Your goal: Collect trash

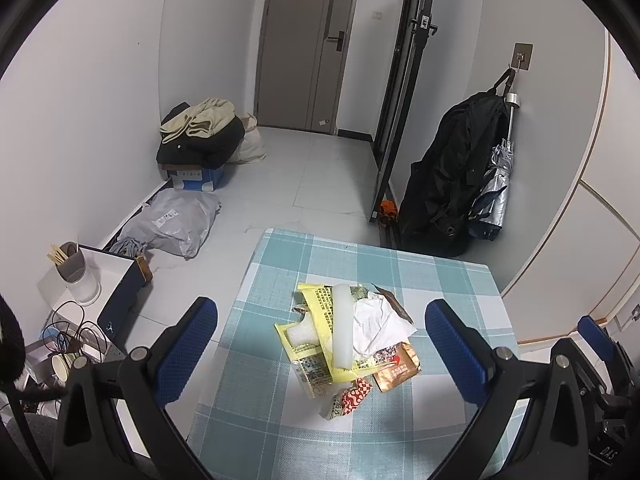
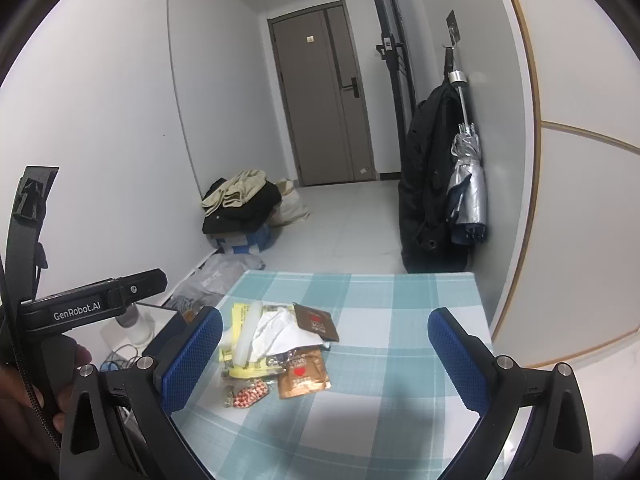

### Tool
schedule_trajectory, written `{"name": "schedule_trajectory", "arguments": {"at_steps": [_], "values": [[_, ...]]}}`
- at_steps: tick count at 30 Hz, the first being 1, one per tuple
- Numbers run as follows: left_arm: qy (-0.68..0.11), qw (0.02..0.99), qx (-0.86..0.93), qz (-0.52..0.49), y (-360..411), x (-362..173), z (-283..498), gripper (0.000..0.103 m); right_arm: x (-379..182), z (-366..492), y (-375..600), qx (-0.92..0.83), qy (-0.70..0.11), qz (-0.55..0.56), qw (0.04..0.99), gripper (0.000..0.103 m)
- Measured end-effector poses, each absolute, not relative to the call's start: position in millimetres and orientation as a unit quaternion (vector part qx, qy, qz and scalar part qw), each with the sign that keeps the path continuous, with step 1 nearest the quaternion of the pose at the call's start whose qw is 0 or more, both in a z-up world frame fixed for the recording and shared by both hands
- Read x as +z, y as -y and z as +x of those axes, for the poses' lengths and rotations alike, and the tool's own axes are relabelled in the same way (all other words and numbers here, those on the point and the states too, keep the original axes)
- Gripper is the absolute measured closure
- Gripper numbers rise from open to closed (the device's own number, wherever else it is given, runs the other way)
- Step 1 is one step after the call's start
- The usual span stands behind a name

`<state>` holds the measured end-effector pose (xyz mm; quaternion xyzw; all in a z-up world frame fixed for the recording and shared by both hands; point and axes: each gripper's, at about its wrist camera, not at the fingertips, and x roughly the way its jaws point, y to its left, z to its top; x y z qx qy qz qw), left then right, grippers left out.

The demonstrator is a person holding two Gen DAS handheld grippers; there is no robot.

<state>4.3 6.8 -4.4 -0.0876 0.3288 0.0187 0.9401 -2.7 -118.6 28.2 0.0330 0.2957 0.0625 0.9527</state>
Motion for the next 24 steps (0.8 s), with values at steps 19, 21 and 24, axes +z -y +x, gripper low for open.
{"name": "schedule_trajectory", "arguments": {"at_steps": [19, 21, 24], "values": [[-0.331, 0.938, 0.013, -0.099, -8.8, -6.9, 5.6, 0.001, 27.8, -0.6, 122.7, 0.057, -0.299, 0.037, 0.952, 0.0], [-0.332, 0.938, 0.013, -0.1, -9.4, -7.3, 5.2, 0.001, 28.4, -0.4, 123.0, 0.058, -0.3, 0.037, 0.952, 0.0], [-0.333, 0.937, 0.015, -0.101, -9.9, -8.4, 4.6, 0.001, 28.3, -0.4, 123.4, 0.058, -0.301, 0.038, 0.951, 0.0]]}}
